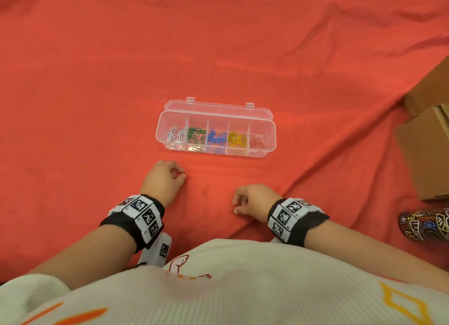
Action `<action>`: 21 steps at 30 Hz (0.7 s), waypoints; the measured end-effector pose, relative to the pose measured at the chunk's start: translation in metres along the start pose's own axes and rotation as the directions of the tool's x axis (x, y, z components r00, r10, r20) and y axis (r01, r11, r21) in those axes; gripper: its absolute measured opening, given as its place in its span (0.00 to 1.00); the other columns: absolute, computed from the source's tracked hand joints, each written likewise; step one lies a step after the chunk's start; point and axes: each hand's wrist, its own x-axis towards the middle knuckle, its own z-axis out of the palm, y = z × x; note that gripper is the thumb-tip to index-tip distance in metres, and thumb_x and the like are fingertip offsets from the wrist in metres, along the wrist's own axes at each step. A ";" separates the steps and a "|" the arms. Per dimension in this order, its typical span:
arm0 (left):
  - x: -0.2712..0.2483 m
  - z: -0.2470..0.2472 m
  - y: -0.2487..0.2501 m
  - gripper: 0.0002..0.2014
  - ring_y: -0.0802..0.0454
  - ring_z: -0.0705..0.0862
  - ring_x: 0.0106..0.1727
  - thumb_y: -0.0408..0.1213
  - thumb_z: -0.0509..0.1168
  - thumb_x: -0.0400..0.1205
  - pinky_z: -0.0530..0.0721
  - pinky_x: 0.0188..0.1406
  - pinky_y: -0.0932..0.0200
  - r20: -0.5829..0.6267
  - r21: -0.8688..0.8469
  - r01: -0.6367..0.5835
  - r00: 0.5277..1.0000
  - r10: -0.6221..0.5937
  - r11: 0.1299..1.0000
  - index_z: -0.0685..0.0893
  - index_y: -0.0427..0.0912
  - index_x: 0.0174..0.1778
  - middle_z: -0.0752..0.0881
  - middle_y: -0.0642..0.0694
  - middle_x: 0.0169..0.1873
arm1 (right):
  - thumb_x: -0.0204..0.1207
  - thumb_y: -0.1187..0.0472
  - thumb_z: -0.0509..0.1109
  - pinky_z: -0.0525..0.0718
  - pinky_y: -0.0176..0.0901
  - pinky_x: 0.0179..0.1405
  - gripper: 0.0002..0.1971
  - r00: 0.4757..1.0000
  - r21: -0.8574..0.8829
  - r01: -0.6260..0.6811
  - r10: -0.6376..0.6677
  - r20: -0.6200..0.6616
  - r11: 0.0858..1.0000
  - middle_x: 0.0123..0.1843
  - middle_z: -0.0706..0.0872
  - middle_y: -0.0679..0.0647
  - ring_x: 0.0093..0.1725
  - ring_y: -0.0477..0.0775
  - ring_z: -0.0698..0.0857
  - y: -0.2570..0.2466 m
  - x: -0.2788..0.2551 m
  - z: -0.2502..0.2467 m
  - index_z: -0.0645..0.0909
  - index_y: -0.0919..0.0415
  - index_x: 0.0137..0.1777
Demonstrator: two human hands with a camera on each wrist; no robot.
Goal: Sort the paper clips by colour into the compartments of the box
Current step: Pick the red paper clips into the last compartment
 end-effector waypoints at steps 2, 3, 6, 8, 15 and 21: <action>0.003 0.002 0.001 0.07 0.49 0.76 0.43 0.36 0.72 0.72 0.72 0.45 0.57 0.007 -0.031 0.004 1.000 -0.003 1.000 0.83 0.42 0.43 0.74 0.51 0.31 | 0.69 0.55 0.74 0.76 0.43 0.45 0.08 1.000 -0.054 -0.020 0.019 -0.025 0.998 0.39 0.78 0.45 0.43 0.52 0.80 -0.002 0.001 0.008 0.82 0.53 0.46; 0.004 0.004 0.001 0.08 0.50 0.75 0.42 0.37 0.73 0.70 0.72 0.44 0.58 0.025 -0.040 0.012 1.000 -0.011 0.999 0.83 0.42 0.43 0.75 0.50 0.32 | 0.69 0.55 0.74 0.77 0.44 0.47 0.06 0.999 -0.076 -0.027 0.025 -0.032 0.997 0.39 0.78 0.45 0.44 0.54 0.81 -0.003 0.001 0.010 0.82 0.52 0.44; 0.005 0.009 -0.002 0.07 0.51 0.76 0.38 0.38 0.74 0.70 0.72 0.42 0.58 0.068 -0.042 0.041 0.997 -0.038 0.998 0.83 0.43 0.40 0.76 0.45 0.40 | 0.71 0.57 0.72 0.76 0.41 0.46 0.03 0.999 -0.111 -0.036 0.035 -0.015 0.993 0.42 0.82 0.50 0.47 0.54 0.83 -0.008 -0.001 0.011 0.83 0.53 0.43; 0.004 0.010 -0.004 0.05 0.50 0.77 0.39 0.38 0.73 0.71 0.71 0.43 0.58 0.088 -0.033 0.044 0.995 -0.041 0.998 0.84 0.43 0.37 0.76 0.45 0.42 | 0.71 0.58 0.71 0.74 0.38 0.46 0.04 0.999 -0.117 -0.040 0.040 -0.008 0.992 0.47 0.88 0.53 0.50 0.56 0.85 -0.012 0.000 0.007 0.84 0.57 0.44; -0.018 0.003 0.001 0.06 0.64 0.78 0.30 0.38 0.75 0.69 0.73 0.34 0.70 0.394 -0.109 -0.162 0.899 0.192 0.981 0.83 0.50 0.33 0.80 0.57 0.28 | 0.71 0.63 0.72 0.74 0.37 0.47 0.08 0.985 0.068 -0.011 0.023 -0.170 0.998 0.50 0.90 0.56 0.46 0.51 0.83 -0.038 0.014 -0.011 0.86 0.59 0.49; -0.036 0.010 0.010 0.13 0.56 0.81 0.44 0.39 0.71 0.72 0.75 0.46 0.63 0.594 0.002 -0.426 0.728 0.342 0.905 0.85 0.50 0.53 0.84 0.51 0.43 | 0.74 0.63 0.69 0.77 0.39 0.54 0.11 0.989 0.041 0.023 -0.017 -0.149 0.999 0.53 0.89 0.56 0.54 0.55 0.85 -0.058 0.031 -0.008 0.86 0.55 0.56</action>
